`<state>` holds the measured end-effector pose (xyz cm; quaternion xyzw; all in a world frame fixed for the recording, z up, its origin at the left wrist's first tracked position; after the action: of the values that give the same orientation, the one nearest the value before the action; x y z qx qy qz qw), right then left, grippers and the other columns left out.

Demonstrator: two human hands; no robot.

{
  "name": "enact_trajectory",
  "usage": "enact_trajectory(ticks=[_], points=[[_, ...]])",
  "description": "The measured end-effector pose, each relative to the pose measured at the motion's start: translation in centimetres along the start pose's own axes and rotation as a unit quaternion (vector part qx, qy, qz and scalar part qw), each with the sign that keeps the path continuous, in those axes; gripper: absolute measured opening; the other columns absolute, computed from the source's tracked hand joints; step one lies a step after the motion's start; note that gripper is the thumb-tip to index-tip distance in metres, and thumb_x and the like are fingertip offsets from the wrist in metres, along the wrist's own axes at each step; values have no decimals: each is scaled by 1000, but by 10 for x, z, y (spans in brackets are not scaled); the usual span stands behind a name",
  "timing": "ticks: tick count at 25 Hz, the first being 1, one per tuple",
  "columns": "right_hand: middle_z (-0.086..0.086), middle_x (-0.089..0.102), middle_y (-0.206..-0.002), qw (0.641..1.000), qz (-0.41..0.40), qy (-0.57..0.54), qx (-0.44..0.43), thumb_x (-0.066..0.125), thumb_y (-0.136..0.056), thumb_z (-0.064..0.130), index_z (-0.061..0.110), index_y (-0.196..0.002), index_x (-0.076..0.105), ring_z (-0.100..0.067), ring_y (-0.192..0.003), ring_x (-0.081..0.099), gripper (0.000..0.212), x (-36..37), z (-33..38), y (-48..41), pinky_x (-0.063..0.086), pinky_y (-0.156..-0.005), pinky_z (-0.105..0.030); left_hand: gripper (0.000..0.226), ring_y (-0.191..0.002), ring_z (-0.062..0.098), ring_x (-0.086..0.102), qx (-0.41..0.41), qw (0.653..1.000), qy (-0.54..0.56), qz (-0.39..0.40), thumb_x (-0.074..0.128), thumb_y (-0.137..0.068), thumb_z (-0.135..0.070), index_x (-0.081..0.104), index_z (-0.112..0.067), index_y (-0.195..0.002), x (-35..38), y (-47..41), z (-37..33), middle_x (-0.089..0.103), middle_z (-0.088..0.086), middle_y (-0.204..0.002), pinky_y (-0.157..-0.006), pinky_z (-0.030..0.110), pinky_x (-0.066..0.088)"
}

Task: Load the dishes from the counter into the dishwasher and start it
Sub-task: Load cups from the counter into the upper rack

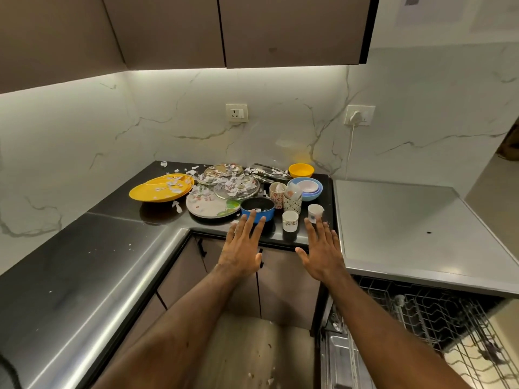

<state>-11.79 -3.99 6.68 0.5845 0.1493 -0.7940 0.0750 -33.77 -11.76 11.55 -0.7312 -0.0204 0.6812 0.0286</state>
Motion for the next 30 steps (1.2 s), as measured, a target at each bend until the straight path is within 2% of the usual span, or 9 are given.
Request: enact_trajectory(ticks=[8, 15, 19, 21, 24, 27, 30], points=[[-9, -6, -175, 1000, 18, -18, -2, 53, -101, 55, 28, -167, -5, -27, -161, -7, 92, 22, -36, -111, 0, -130, -45, 106, -156, 28, -17, 24, 999, -21, 21, 67, -93, -39, -12, -28, -163, 23, -129, 9, -27, 3, -168, -124, 46, -7], [-7, 0, -175, 998, 63, -29, -1, 52, -101, 60, 23, -167, -2, -27, -162, 2, 93, 49, -63, -192, 5, -131, -45, 101, -159, 27, 1, 23, 998, 12, 58, 67, -92, -40, 1, -18, -165, 42, -216, 4, -2, 8, -172, -129, 47, 8], [-5, 14, -174, 996, 59, -67, -5, 62, -96, 57, 23, -166, 4, -26, -160, 15, 97, 62, -62, -215, 10, -130, -46, 97, -157, 28, 16, 20, 997, 43, 67, 69, -92, -39, 10, -14, -164, 43, -255, -1, 14, 10, -170, -128, 48, 16], [-3, 24, -171, 993, 56, -104, -1, 69, -91, 56, 25, -164, 9, -26, -157, 25, 99, 67, -60, -231, 15, -129, -48, 90, -150, 31, 31, 14, 995, 74, 71, 71, -91, -36, 20, -11, -161, 43, -279, -3, 27, 12, -166, -123, 48, 30], [-2, 27, -170, 987, 51, -153, 25, 76, -88, 51, 27, -164, 9, -27, -155, 29, 104, 69, -54, -251, 22, -127, -50, 71, -130, 31, 53, 2, 990, 122, 72, 73, -90, -27, 38, -11, -150, 50, -310, -3, 48, 12, -150, -105, 45, 49], [-3, 28, -169, 982, 46, -171, 60, 78, -89, 46, 25, -165, 8, -29, -153, 33, 107, 64, -46, -274, 28, -124, -50, 58, -124, 29, 57, -13, 980, 163, 109, 69, -93, -25, 47, -13, -145, 59, -340, 2, 52, 10, -146, -101, 46, 53], [-6, 34, -166, 981, 68, -163, 79, 78, -89, 44, 21, -166, 9, -31, -150, 38, 106, 67, -45, -289, 32, -121, -49, 45, -123, 28, 56, -12, 971, 190, 147, 63, -99, -33, 58, -12, -139, 67, -364, 8, 56, 8, -139, -102, 43, 51]])
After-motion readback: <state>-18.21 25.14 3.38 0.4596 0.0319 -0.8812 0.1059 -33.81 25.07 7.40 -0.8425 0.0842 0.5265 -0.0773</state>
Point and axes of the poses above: each hand's wrist, its own y-axis away from the middle knuckle, its own x-axis out of the palm, z = x × y, the point moved 3 cm from there along -y, towards the middle knuckle
